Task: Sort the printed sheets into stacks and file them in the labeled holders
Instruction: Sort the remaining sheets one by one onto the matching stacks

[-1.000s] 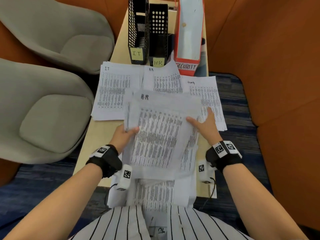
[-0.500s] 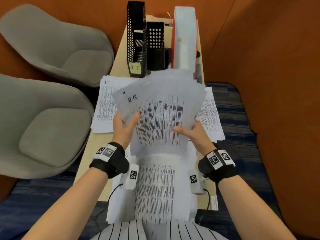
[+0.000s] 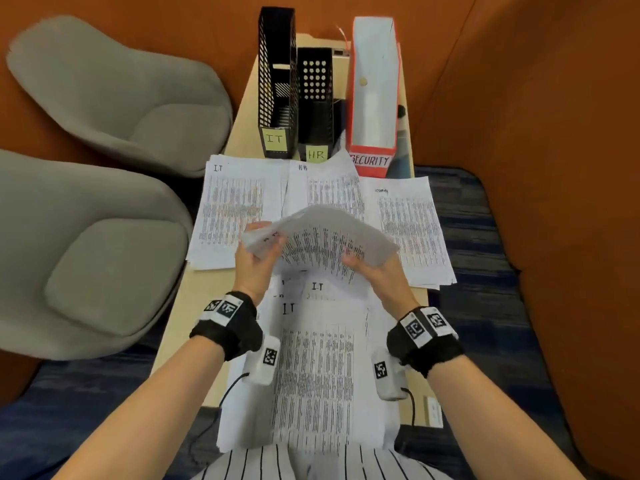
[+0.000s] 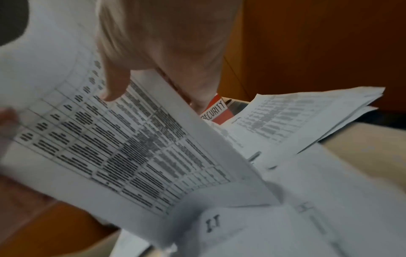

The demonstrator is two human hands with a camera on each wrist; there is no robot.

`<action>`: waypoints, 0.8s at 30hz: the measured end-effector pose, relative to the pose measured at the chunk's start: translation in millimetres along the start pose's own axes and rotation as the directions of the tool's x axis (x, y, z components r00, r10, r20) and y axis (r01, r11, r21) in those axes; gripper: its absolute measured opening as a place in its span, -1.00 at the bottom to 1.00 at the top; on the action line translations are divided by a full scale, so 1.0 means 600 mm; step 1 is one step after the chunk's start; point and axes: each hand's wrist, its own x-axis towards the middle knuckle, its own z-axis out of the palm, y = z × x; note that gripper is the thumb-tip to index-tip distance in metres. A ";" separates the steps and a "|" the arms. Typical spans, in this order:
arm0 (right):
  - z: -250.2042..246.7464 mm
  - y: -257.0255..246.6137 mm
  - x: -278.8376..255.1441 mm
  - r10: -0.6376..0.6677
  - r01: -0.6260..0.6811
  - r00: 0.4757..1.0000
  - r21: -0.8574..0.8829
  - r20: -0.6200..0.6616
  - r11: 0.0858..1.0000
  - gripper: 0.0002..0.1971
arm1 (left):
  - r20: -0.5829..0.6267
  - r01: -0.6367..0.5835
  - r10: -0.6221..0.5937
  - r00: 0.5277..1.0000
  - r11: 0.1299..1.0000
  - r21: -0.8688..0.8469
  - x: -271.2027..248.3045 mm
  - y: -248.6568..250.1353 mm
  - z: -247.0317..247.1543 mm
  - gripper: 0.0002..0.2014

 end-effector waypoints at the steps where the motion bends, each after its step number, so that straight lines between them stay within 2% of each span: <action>1: 0.011 -0.003 0.001 0.001 -0.001 0.999 -0.005 -0.048 1.000 -0.60 | -0.024 0.013 -0.014 1.000 1.000 -0.016 0.002 0.002 0.006 -0.69; 2: 0.020 -0.012 0.004 -0.003 0.005 0.994 0.020 -0.109 1.000 -0.66 | -0.055 -0.017 0.016 0.998 1.000 -0.017 0.007 0.010 0.012 -0.72; 4: 0.030 -0.035 0.013 -0.041 0.065 0.977 0.106 -0.210 0.992 -0.74 | -0.125 -0.164 0.159 0.979 0.986 -0.029 0.018 0.044 0.022 -0.66; 7: 0.022 -0.057 0.024 -0.141 0.172 0.972 0.159 -0.190 0.972 -0.77 | -0.187 -0.312 0.303 0.934 0.950 -0.017 0.031 0.062 0.023 -0.64; 8: 0.018 -0.052 0.025 -0.144 0.165 0.980 0.149 -0.141 0.975 -0.73 | -0.177 -0.276 0.269 0.947 0.961 -0.021 0.031 0.051 0.020 -0.59; 9: 0.016 -0.039 0.027 -0.110 0.118 0.991 0.114 -0.077 0.986 -0.69 | -0.152 -0.186 0.182 0.972 0.982 -0.018 0.029 0.031 0.016 -0.52; 10: 0.015 -0.017 0.029 -0.038 0.039 0.999 0.057 -0.019 0.998 -0.66 | -0.104 -0.071 0.071 0.992 0.997 0.003 0.027 0.004 0.012 -0.49; 11: 0.018 0.006 0.032 0.046 -0.046 0.999 0.001 0.014 0.999 -0.66 | -0.047 0.038 -0.036 0.998 0.999 0.037 0.027 -0.024 0.009 -0.54; 12: 0.020 0.028 0.037 0.121 -0.120 0.993 -0.040 0.016 0.992 -0.67 | -0.009 0.116 -0.116 0.993 0.989 0.090 0.028 -0.043 0.010 -0.62; 14: 0.023 0.054 0.052 0.211 -0.217 0.974 -0.075 -0.081 0.973 -0.74 | 0.016 0.185 -0.189 0.982 0.972 0.145 0.033 -0.059 0.021 -0.62; 16: 0.025 0.051 0.069 0.178 -0.197 0.962 -0.079 -0.206 0.977 -0.76 | -0.061 0.200 -0.195 0.979 0.977 0.077 0.047 -0.046 0.032 -0.59; 18: 0.030 0.008 0.071 0.067 -0.088 0.960 -0.068 -0.272 0.994 -0.70 | -0.136 0.186 -0.187 0.973 0.982 -0.025 0.071 -0.031 0.029 -0.59; 20: 0.028 -0.028 0.081 -0.037 0.026 0.953 -0.039 -0.300 0.999 -0.61 | -0.090 0.169 -0.166 0.982 0.985 0.035 0.094 -0.021 0.020 -0.65; 22: 0.021 -0.051 0.102 -0.076 0.078 0.946 -0.008 -0.316 0.997 -0.60 | 0.019 0.230 -0.238 0.971 0.955 0.185 0.110 -0.029 0.013 -0.75; 24: 0.010 -0.059 0.130 -0.074 0.067 0.971 -0.039 -0.227 0.997 -0.54 | 0.048 0.296 -0.317 0.947 0.923 0.244 0.113 -0.038 0.012 -0.83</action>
